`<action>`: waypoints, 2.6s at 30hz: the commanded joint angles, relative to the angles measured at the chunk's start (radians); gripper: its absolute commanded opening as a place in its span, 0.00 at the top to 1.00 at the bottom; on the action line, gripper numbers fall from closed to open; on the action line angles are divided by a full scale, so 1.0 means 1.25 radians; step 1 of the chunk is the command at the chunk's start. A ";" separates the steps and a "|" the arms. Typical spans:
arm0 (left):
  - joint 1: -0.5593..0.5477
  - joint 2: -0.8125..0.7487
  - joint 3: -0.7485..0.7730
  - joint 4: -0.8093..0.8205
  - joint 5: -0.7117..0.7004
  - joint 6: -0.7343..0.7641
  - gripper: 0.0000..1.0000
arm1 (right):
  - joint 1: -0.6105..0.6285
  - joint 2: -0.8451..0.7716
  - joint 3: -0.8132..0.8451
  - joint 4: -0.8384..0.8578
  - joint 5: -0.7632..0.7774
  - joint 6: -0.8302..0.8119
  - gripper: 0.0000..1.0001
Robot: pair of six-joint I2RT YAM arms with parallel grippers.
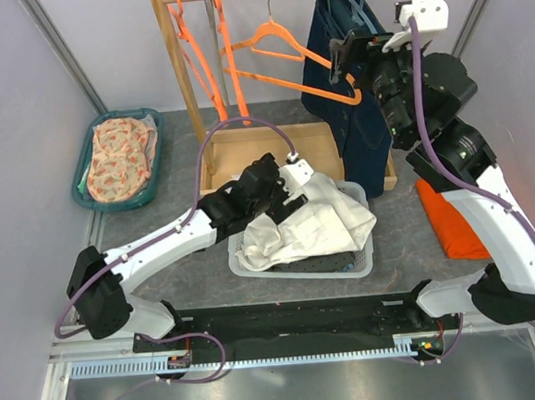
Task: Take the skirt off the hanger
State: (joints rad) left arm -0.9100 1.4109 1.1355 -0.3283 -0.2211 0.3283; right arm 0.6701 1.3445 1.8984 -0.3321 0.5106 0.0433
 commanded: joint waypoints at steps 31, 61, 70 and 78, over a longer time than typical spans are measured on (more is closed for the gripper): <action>0.038 -0.043 0.140 -0.305 0.347 -0.074 0.98 | -0.054 -0.031 -0.057 0.039 0.156 -0.083 0.07; 0.009 0.151 -0.074 -0.236 0.090 -0.058 0.00 | -0.108 0.073 0.063 0.047 0.211 -0.052 0.02; 0.009 -0.143 0.035 -0.297 0.239 -0.063 0.00 | -0.246 0.162 0.134 0.005 -0.088 -0.007 0.02; 0.009 -0.176 0.061 -0.318 0.360 -0.036 0.00 | -0.299 0.210 0.106 -0.036 -0.210 0.061 0.04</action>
State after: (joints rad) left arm -0.9028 1.1622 1.1969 -0.6998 0.1341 0.2703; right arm 0.3130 1.6032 2.0556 -0.3576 0.3836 0.0605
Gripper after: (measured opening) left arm 0.993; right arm 0.974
